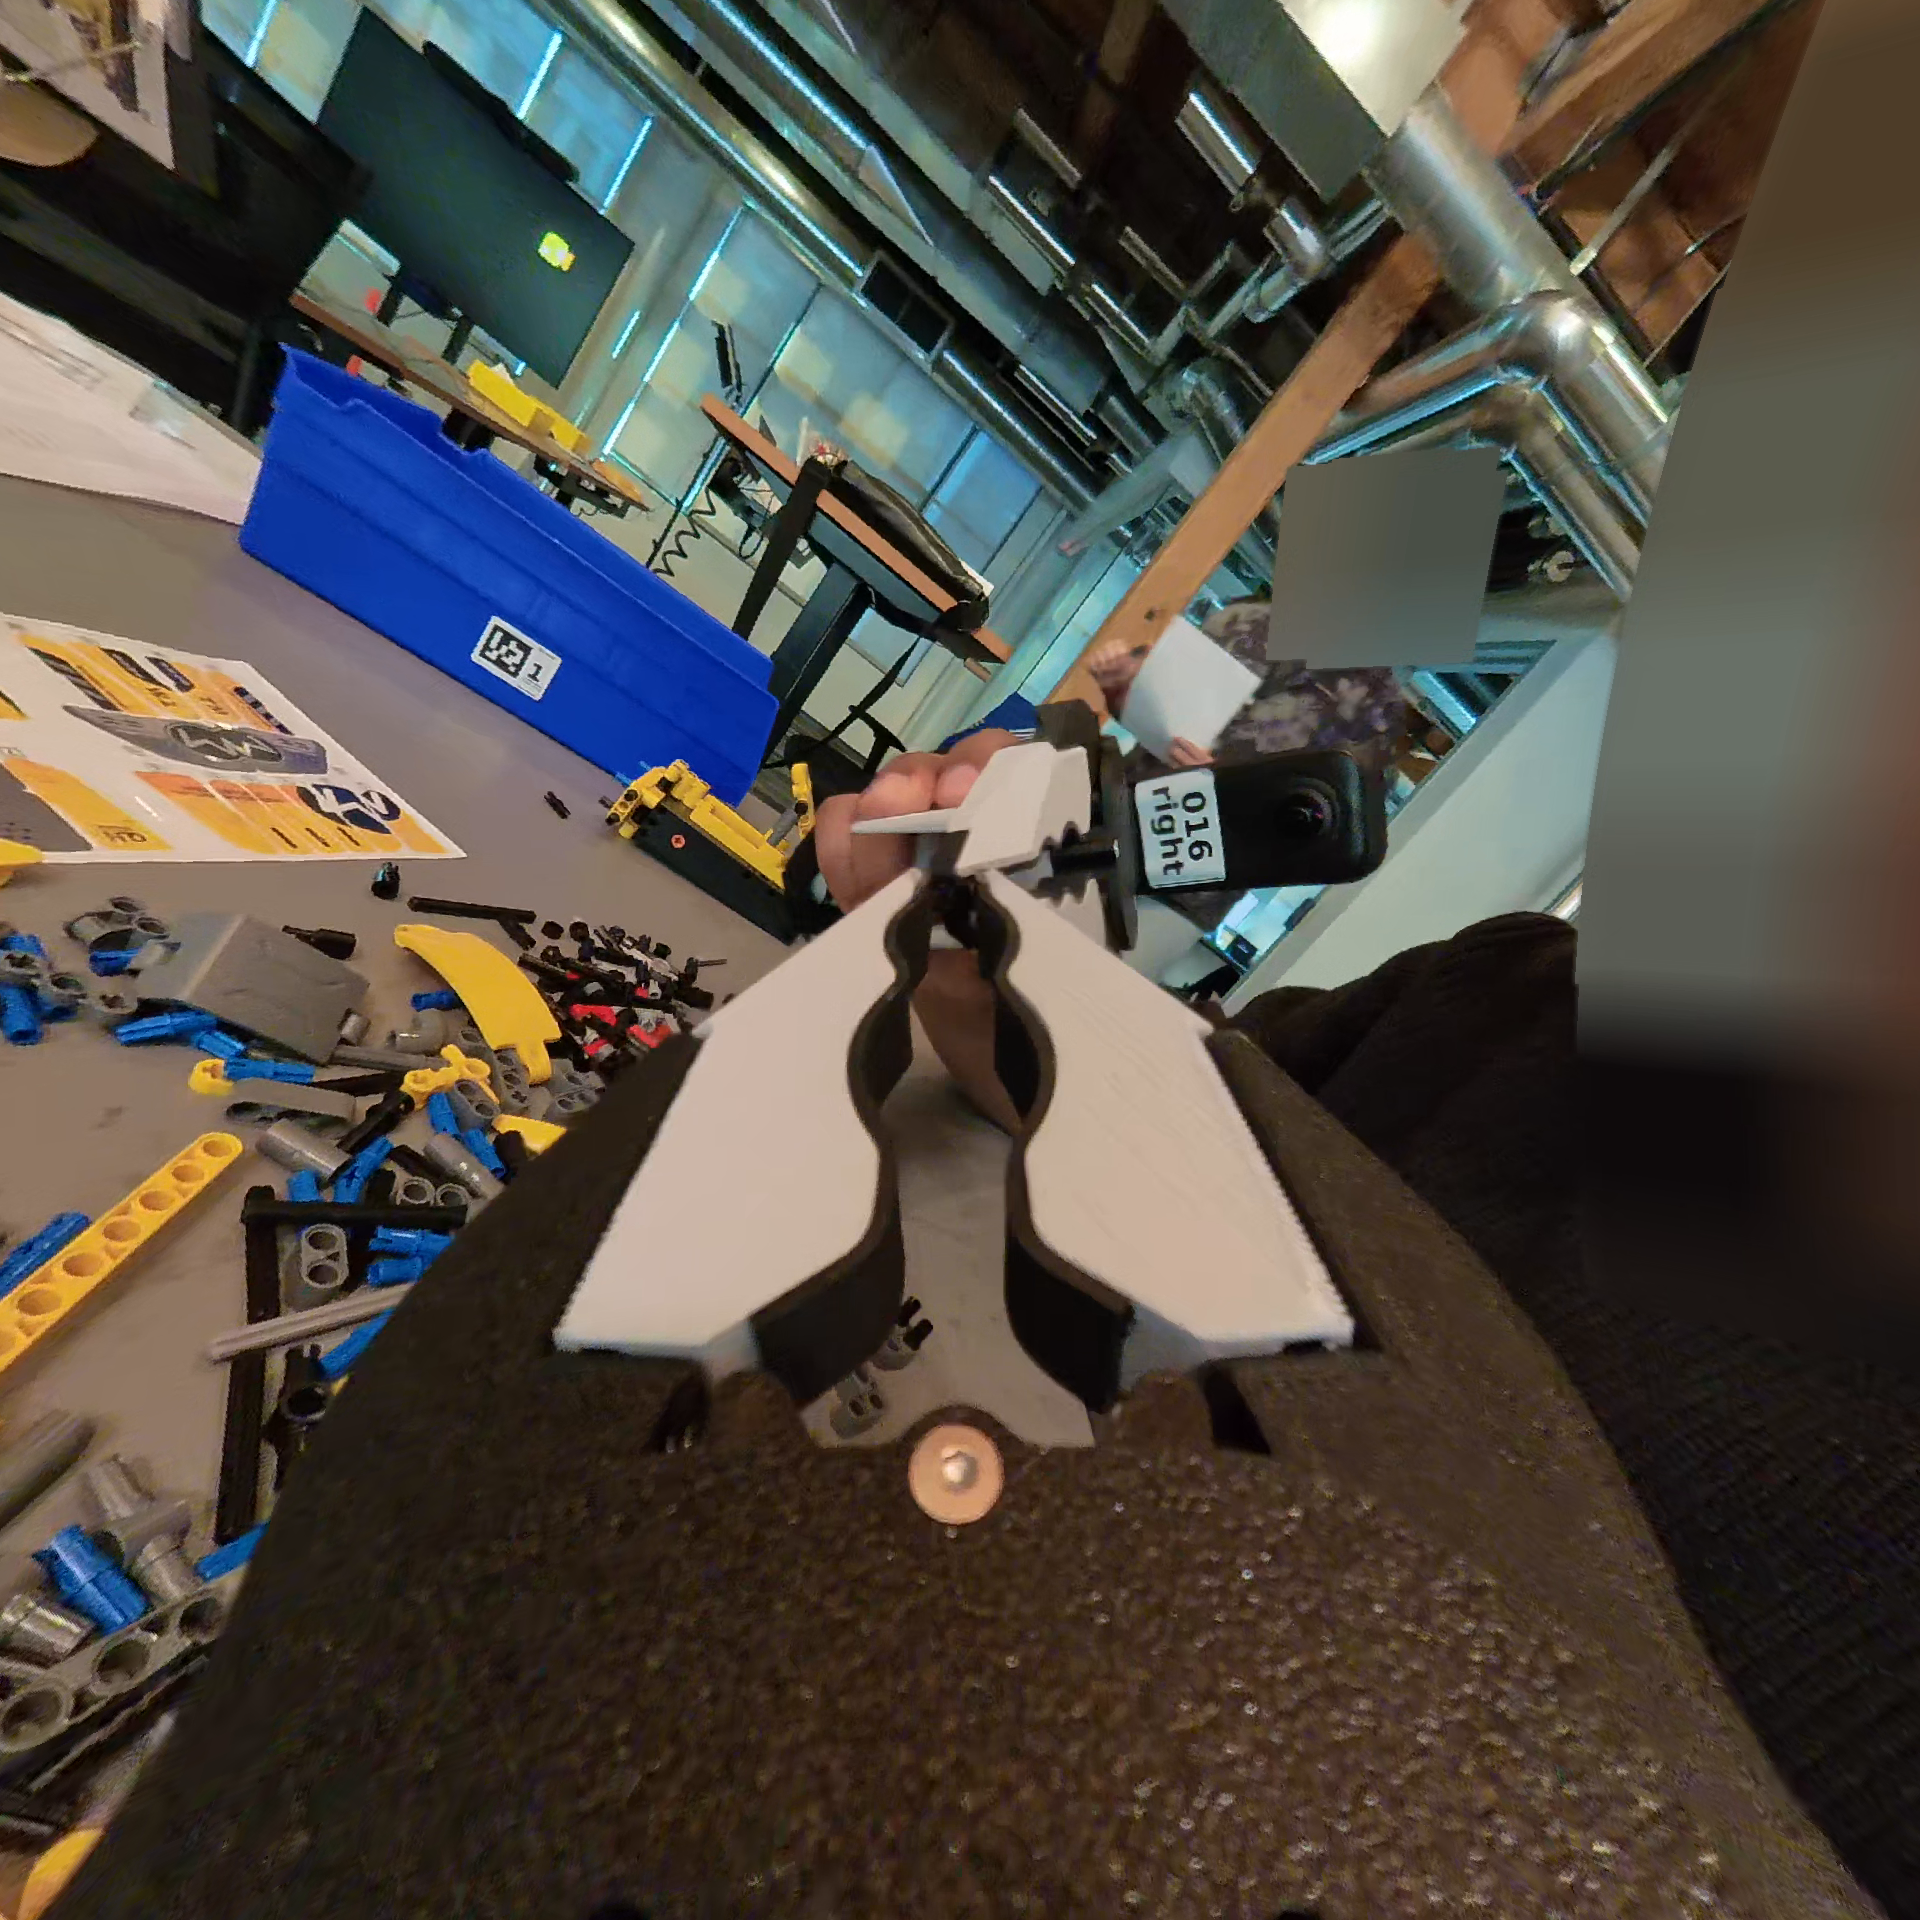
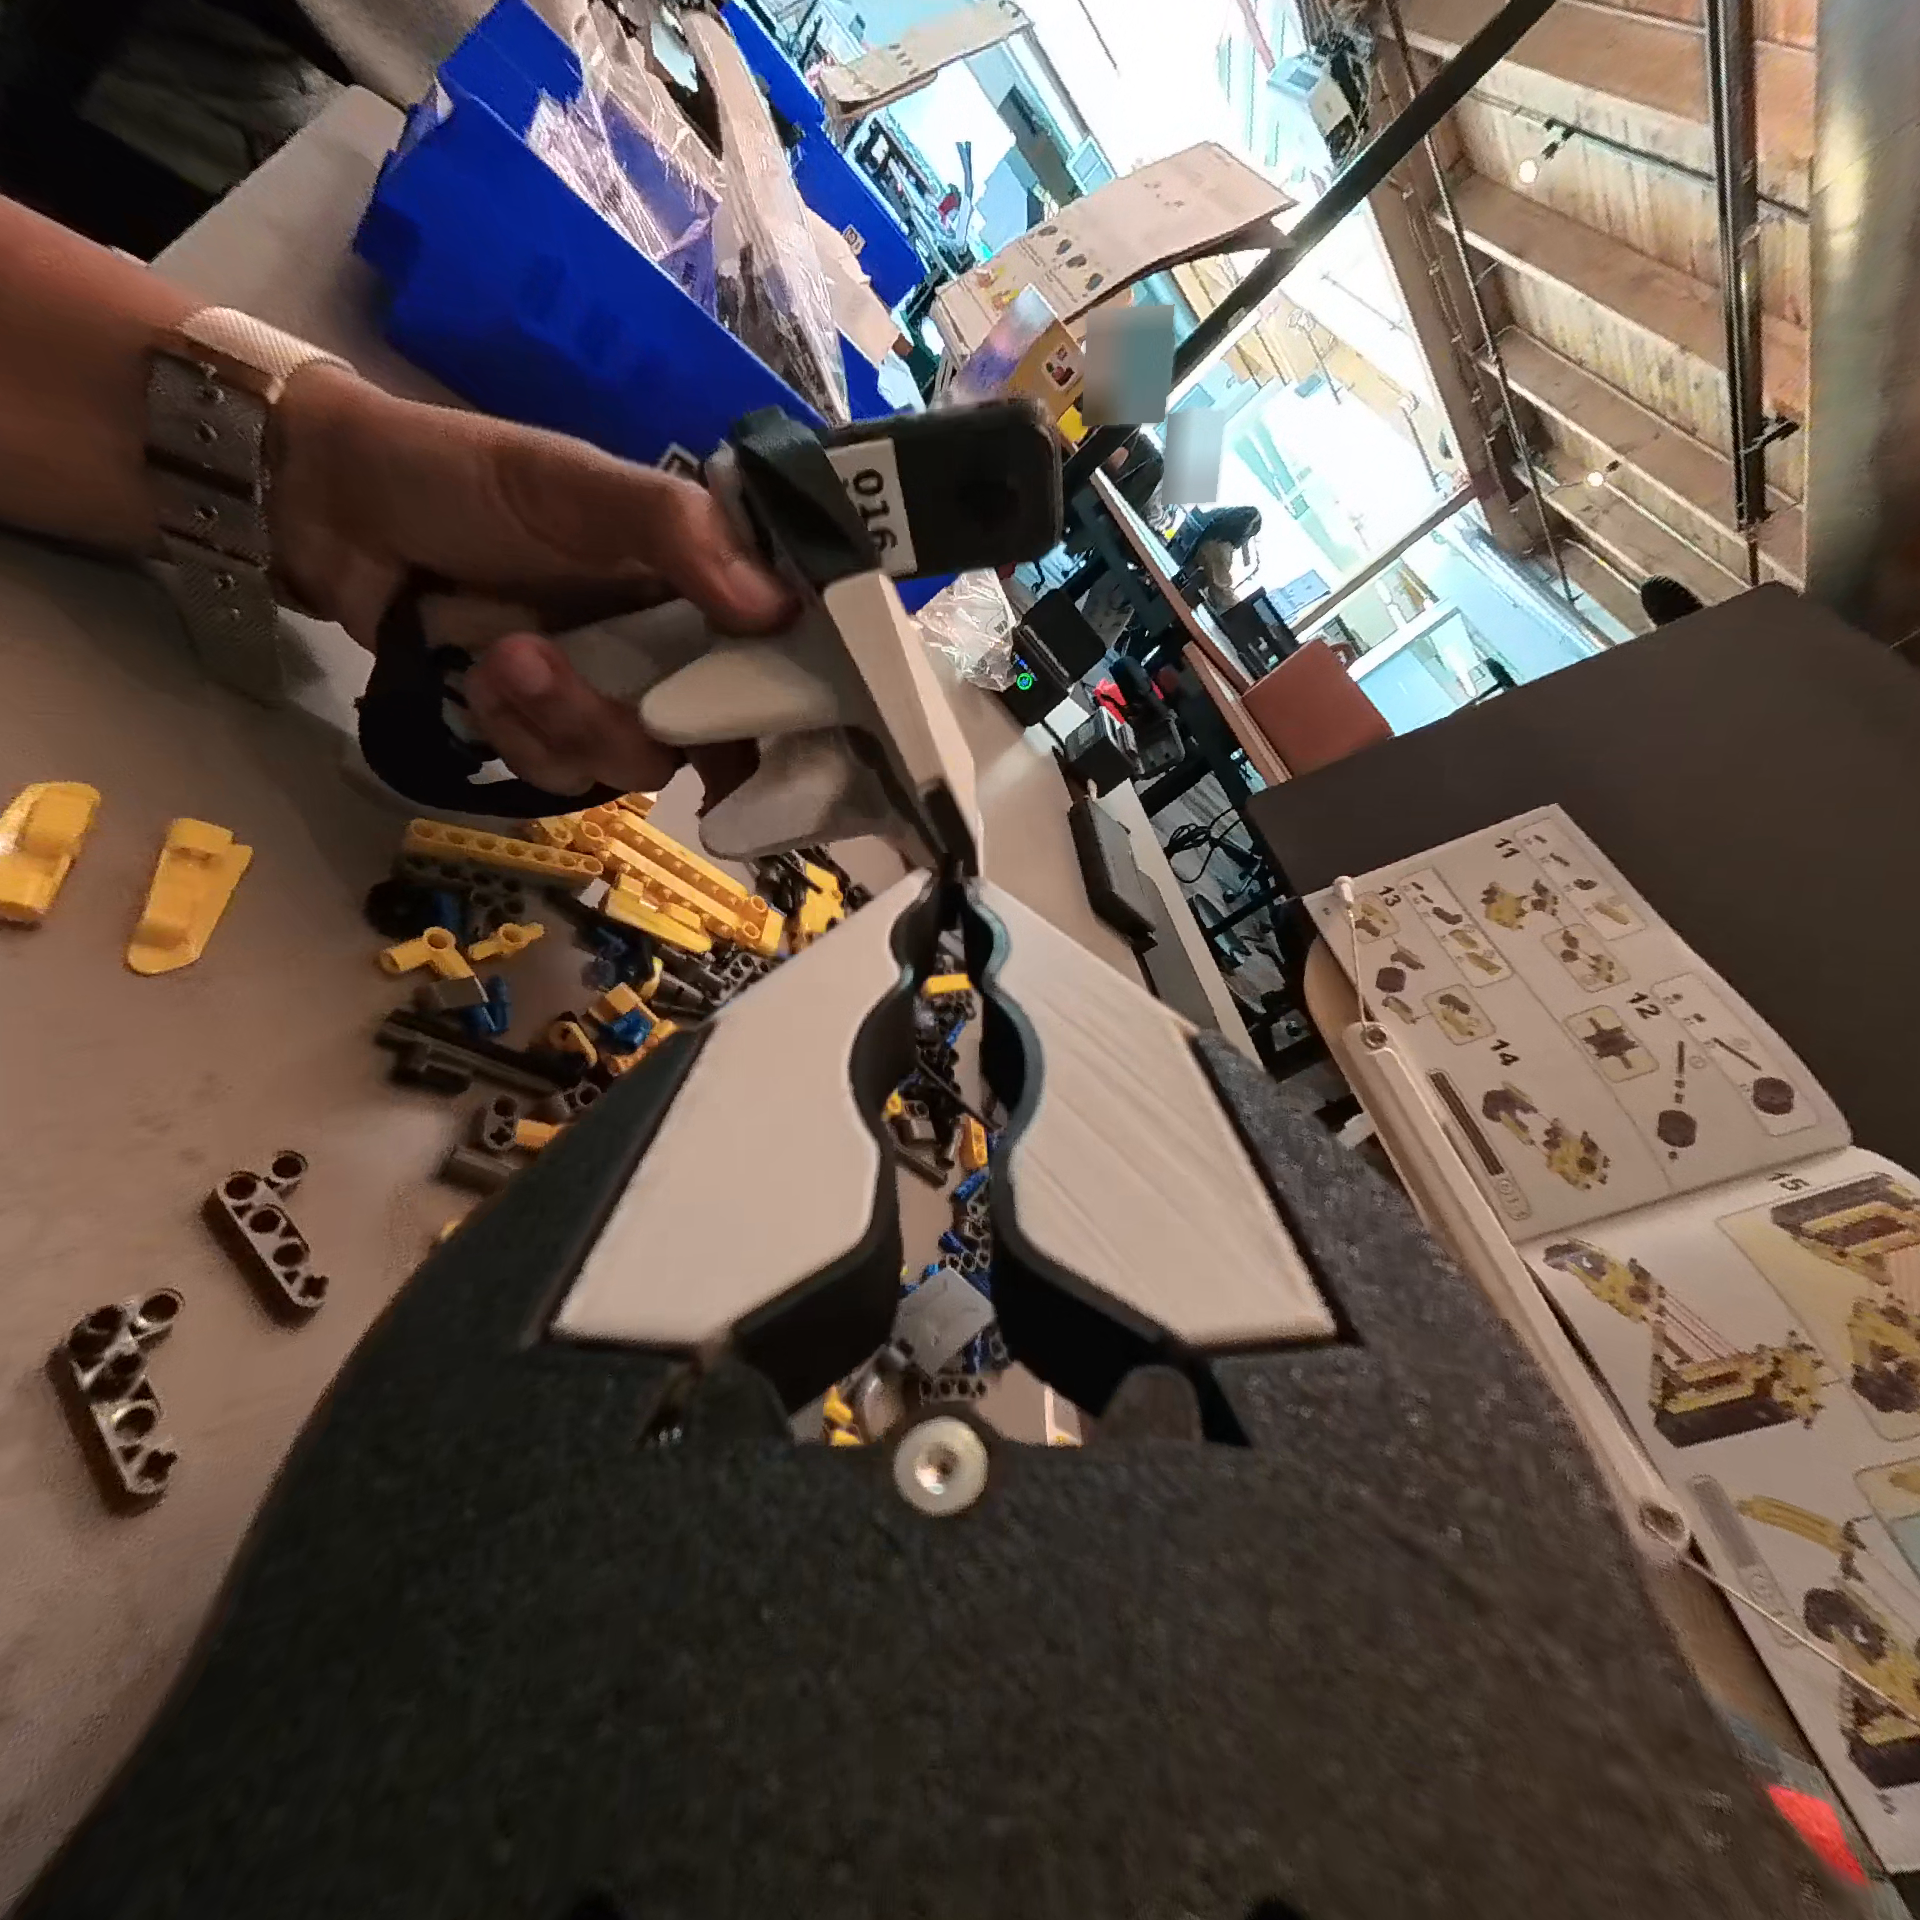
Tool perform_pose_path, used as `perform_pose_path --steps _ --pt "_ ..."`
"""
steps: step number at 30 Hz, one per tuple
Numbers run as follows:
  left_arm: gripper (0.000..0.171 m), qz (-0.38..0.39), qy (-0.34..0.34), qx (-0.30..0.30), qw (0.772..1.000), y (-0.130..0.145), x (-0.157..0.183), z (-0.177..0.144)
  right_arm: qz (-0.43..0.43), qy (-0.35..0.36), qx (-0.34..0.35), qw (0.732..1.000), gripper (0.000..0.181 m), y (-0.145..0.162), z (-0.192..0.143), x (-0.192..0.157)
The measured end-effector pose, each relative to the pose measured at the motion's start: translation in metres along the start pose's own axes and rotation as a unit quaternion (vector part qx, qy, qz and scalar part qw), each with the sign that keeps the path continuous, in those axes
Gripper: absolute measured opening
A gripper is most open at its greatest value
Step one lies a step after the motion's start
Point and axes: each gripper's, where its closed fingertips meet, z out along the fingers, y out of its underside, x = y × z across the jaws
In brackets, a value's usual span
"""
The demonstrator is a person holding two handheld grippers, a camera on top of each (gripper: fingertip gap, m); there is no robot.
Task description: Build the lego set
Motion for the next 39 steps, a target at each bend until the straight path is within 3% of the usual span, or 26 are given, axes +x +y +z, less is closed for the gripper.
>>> perform_pose_path --steps 8,22,30,32,39 --pt "0.005 -0.011 0.019 -0.002 1.000 0.001 0.005 0.001 -0.004 0.020 0.021 1.000 0.003 -0.006 -0.003 0.003" --pt "0.000 -0.068 0.117 -0.008 0.991 0.003 0.027 0.000 -0.065 0.066 0.111 0.990 0.006 -0.025 -0.013 -0.003" --pt "0.000 -0.038 0.083 -0.011 0.996 0.005 0.020 0.002 -0.015 0.040 0.112 0.993 0.004 -0.027 -0.015 0.000" --pt "0.011 -0.031 0.078 -0.006 0.996 0.003 0.020 0.002 0.005 0.031 0.114 0.993 0.004 -0.028 -0.016 0.001" --pt "0.017 -0.031 0.107 -0.010 0.994 0.005 0.031 0.005 0.048 -0.004 0.113 0.992 0.003 -0.028 -0.016 -0.003"
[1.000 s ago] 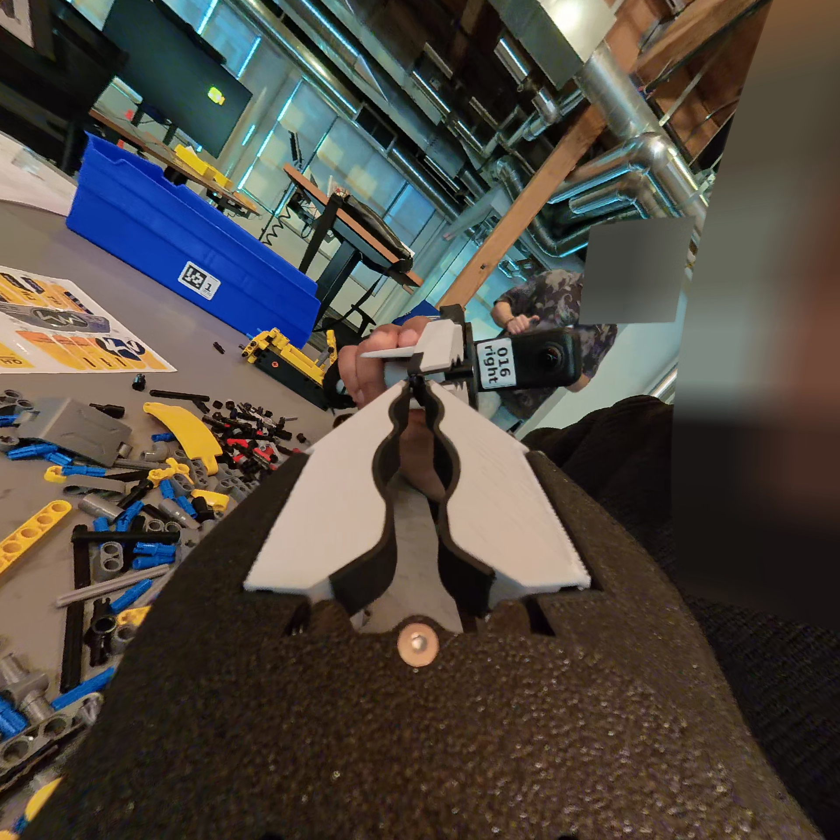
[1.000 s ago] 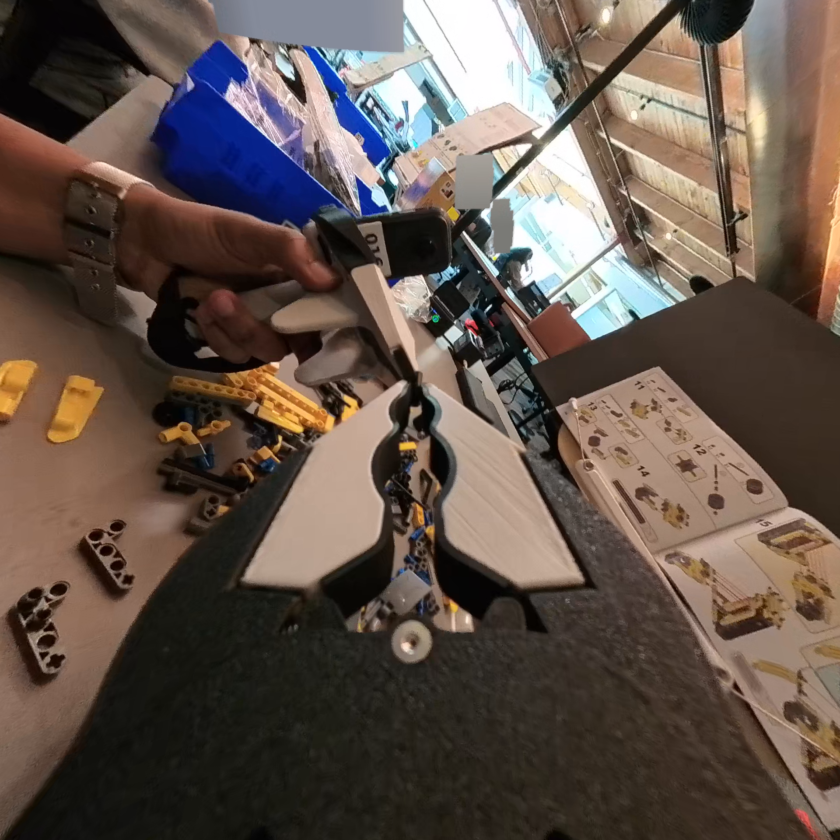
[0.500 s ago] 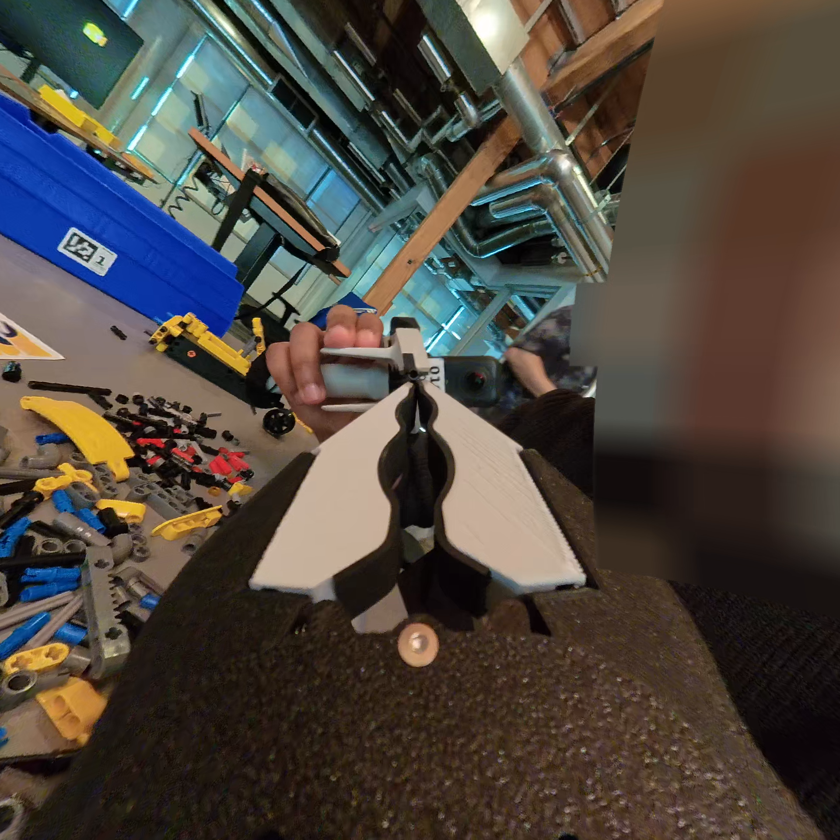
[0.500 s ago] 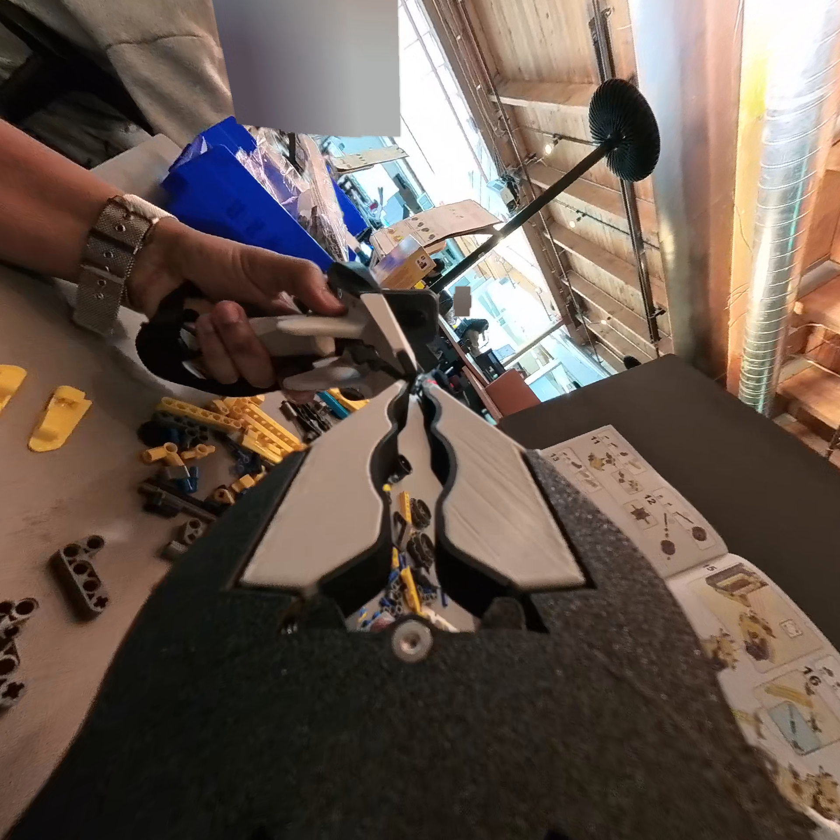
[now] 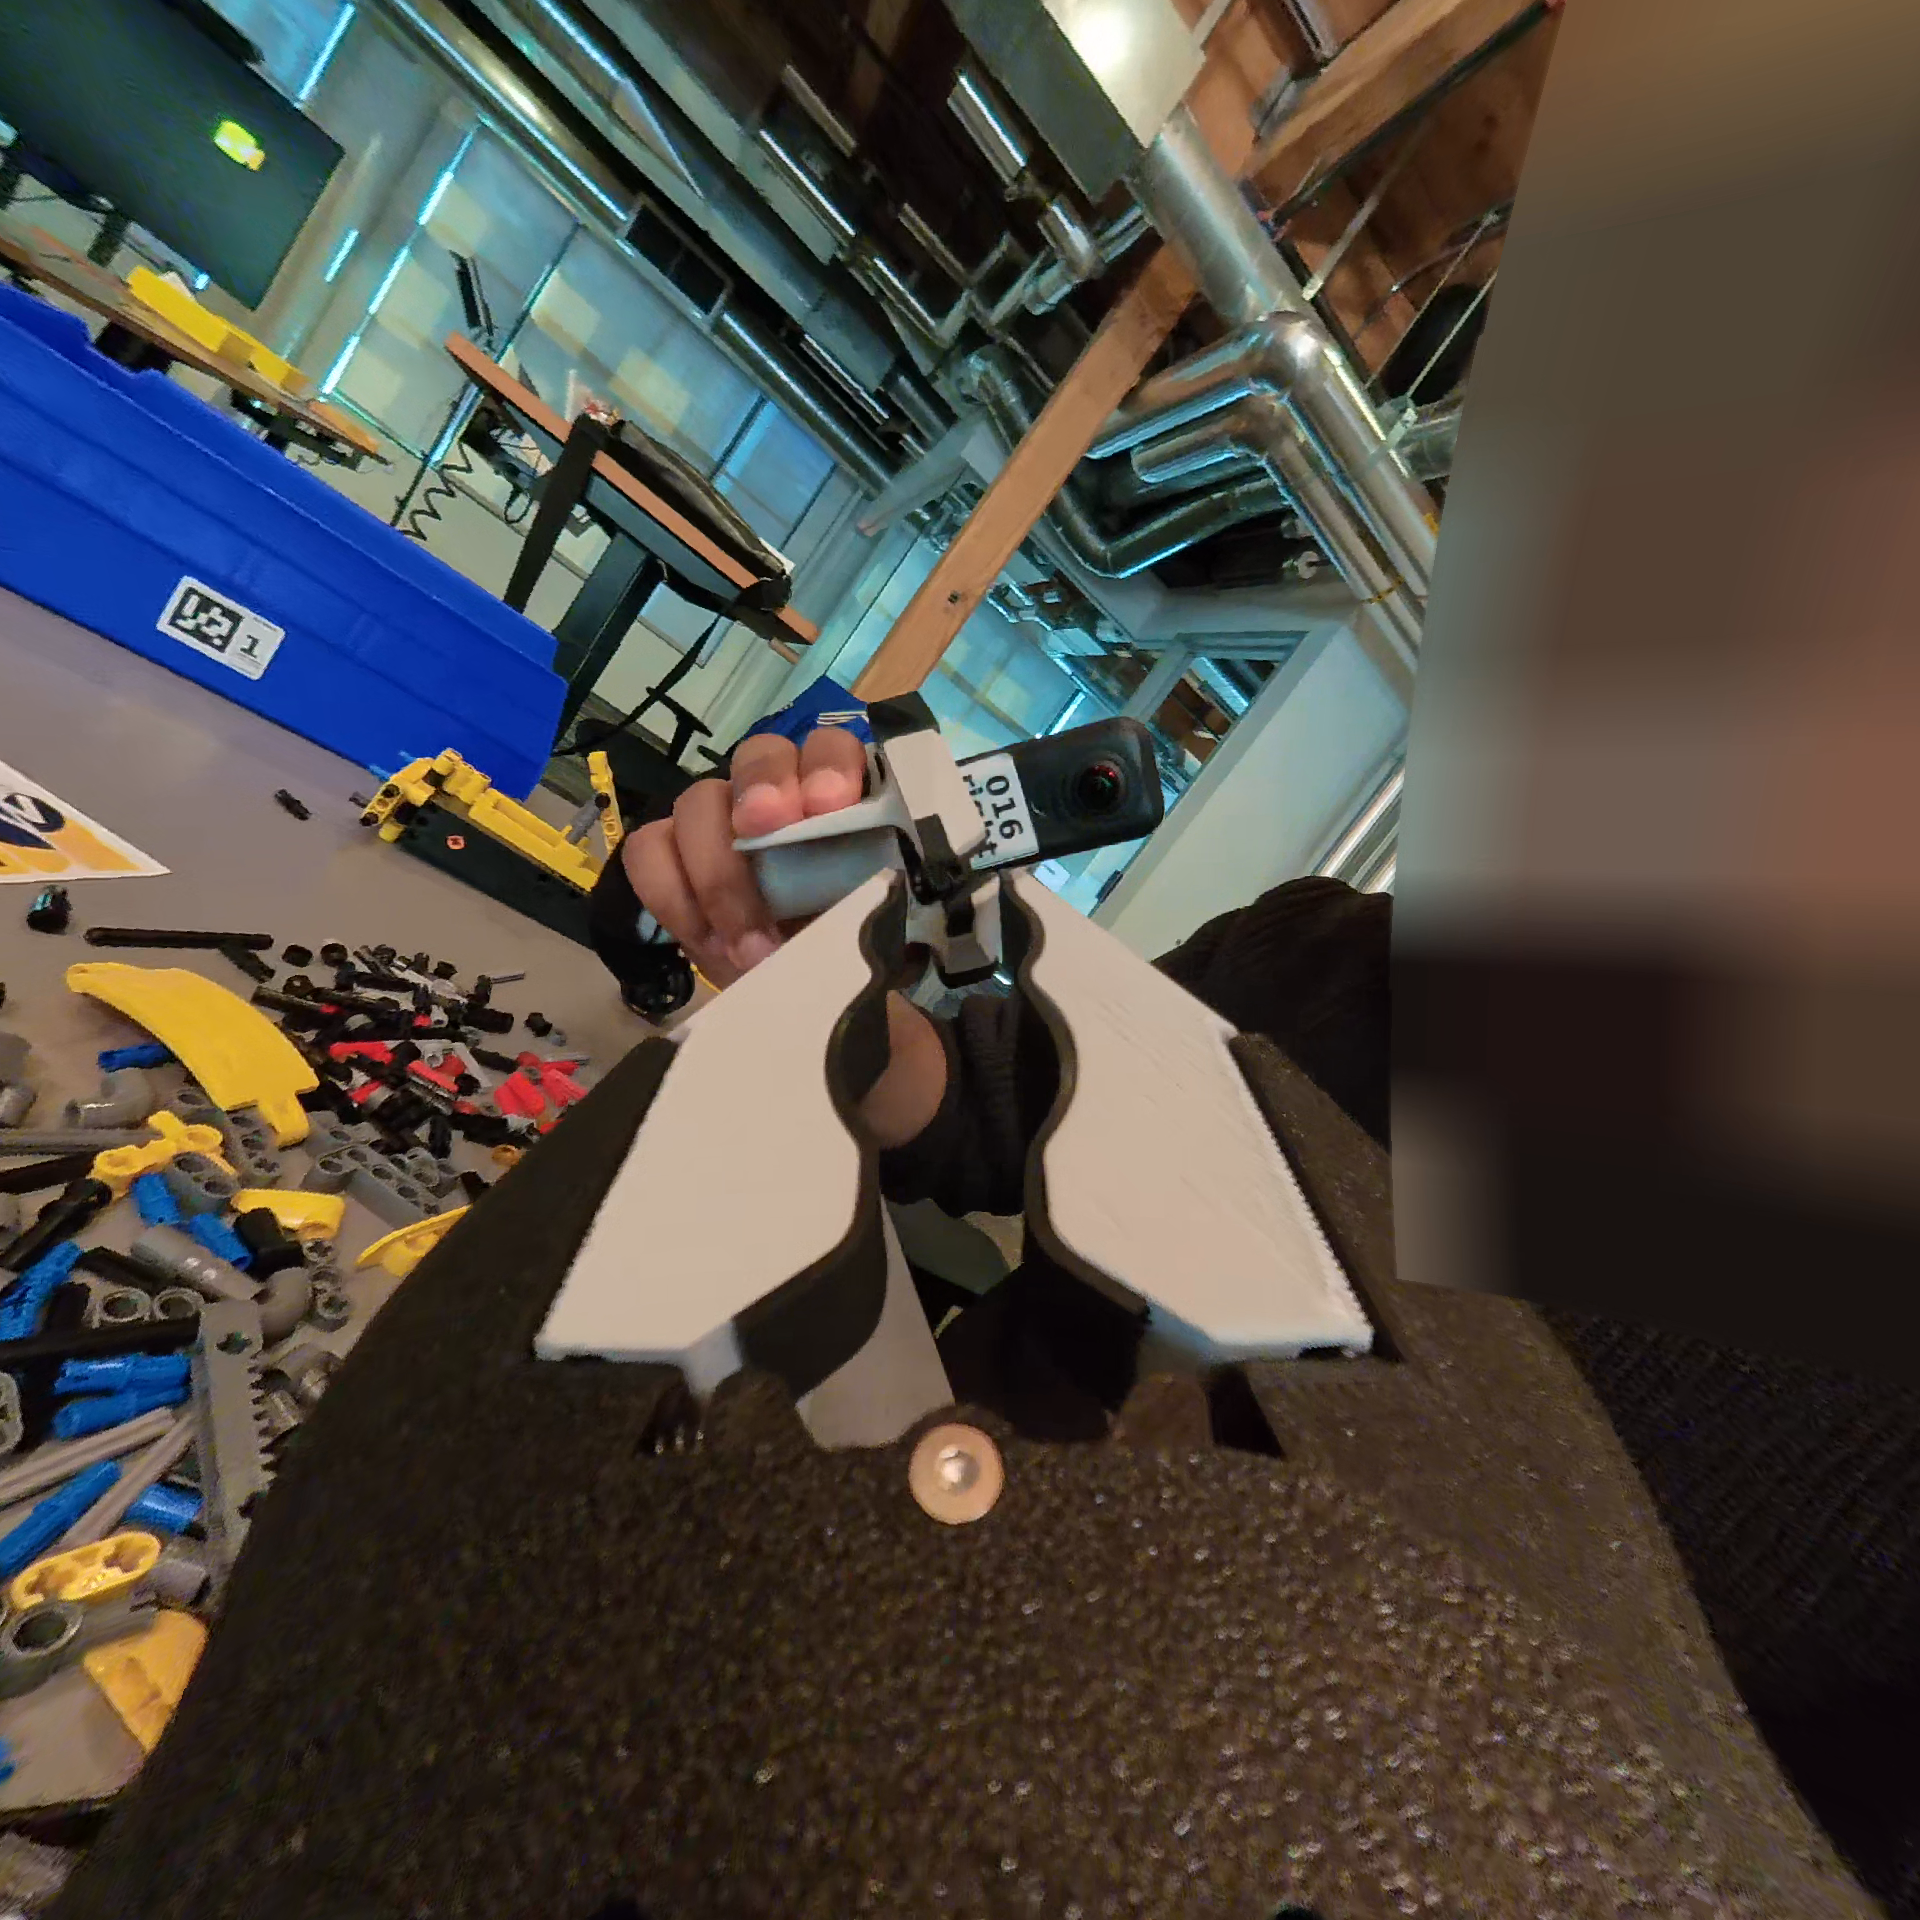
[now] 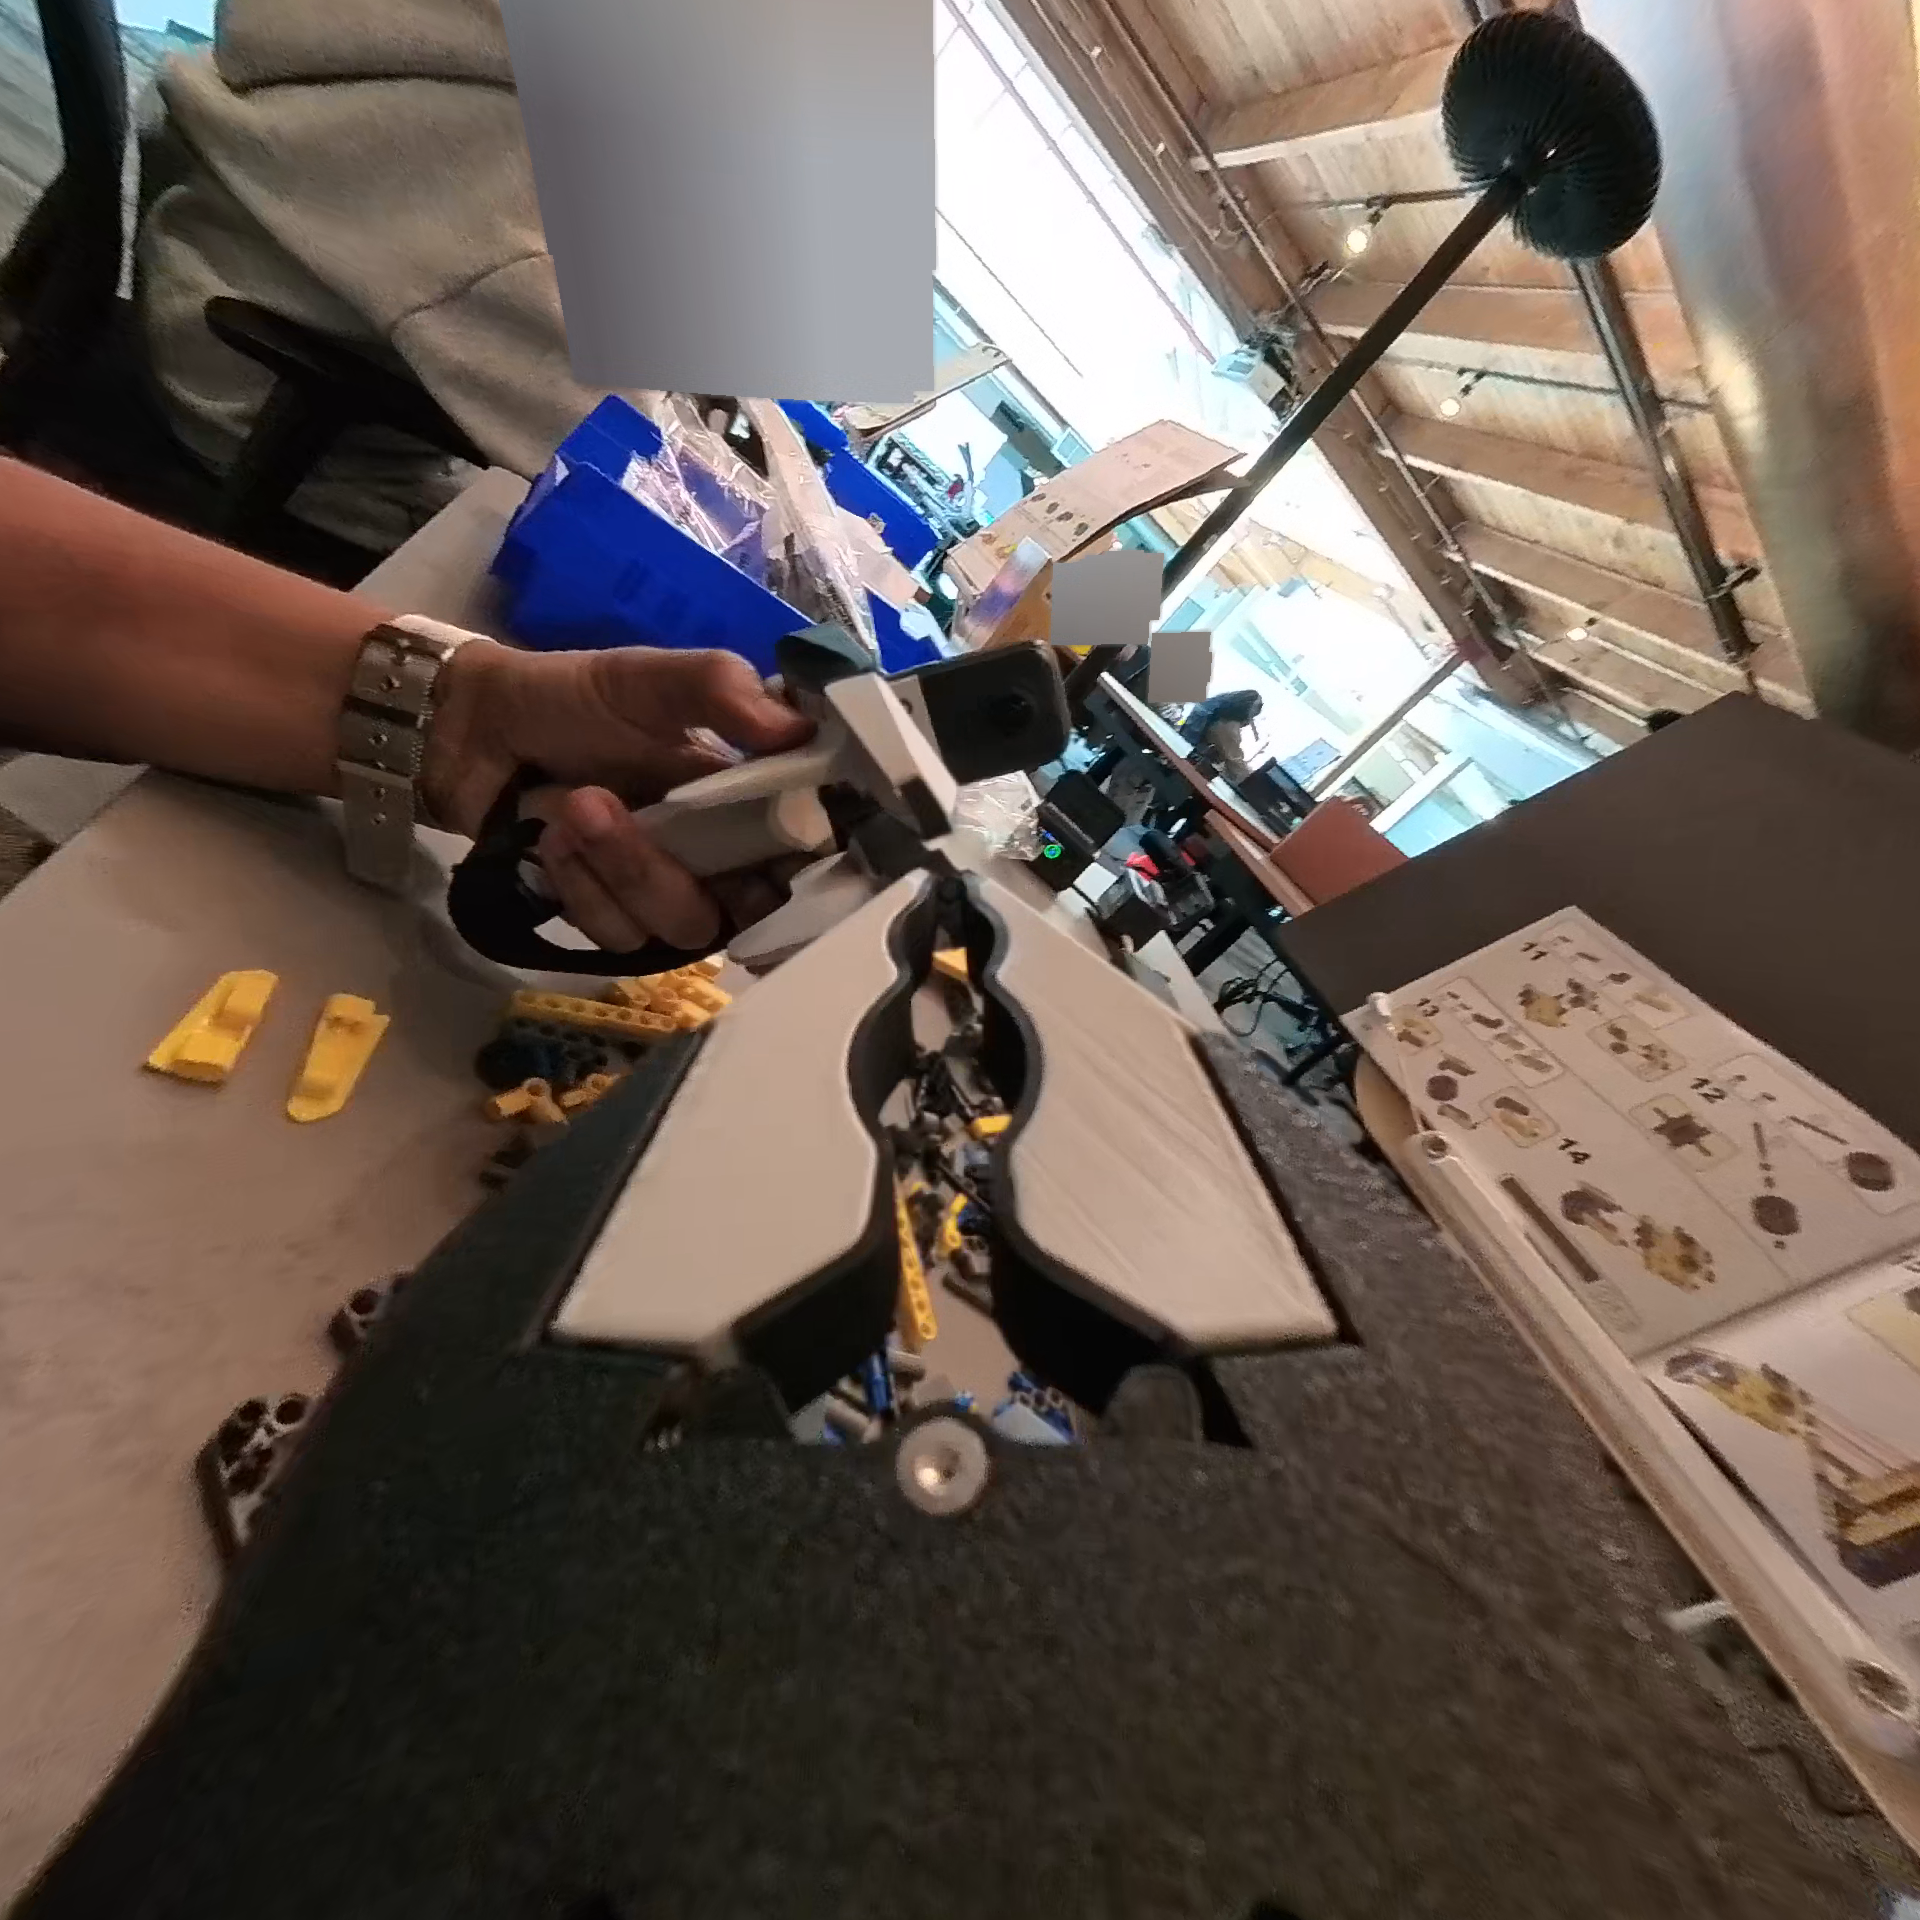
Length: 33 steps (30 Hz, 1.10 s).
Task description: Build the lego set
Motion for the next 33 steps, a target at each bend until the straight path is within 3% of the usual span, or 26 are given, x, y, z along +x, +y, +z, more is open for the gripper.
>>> perform_pose_path --steps 3,14,21,24,33 --pt "0.007 0.000 -0.008 -0.002 1.000 0.000 -0.002 -0.001 0.020 -0.014 -0.005 1.000 0.004 0.000 0.001 -0.002" --pt "0.006 -0.004 -0.004 -0.005 1.000 0.001 -0.001 -0.001 0.048 -0.019 0.006 0.999 0.004 0.000 0.000 -0.002" --pt "0.004 -0.006 -0.037 -0.013 0.999 0.003 -0.012 -0.004 -0.062 0.033 -0.006 0.998 0.005 0.012 0.001 -0.001" --pt "0.004 -0.012 -0.048 -0.021 0.999 0.005 -0.016 -0.006 -0.070 0.024 -0.021 0.997 0.011 0.019 0.002 -0.005" --pt "0.004 -0.024 -0.048 -0.045 0.998 0.014 -0.018 -0.002 -0.085 0.007 -0.018 0.996 0.006 0.019 0.001 -0.010"
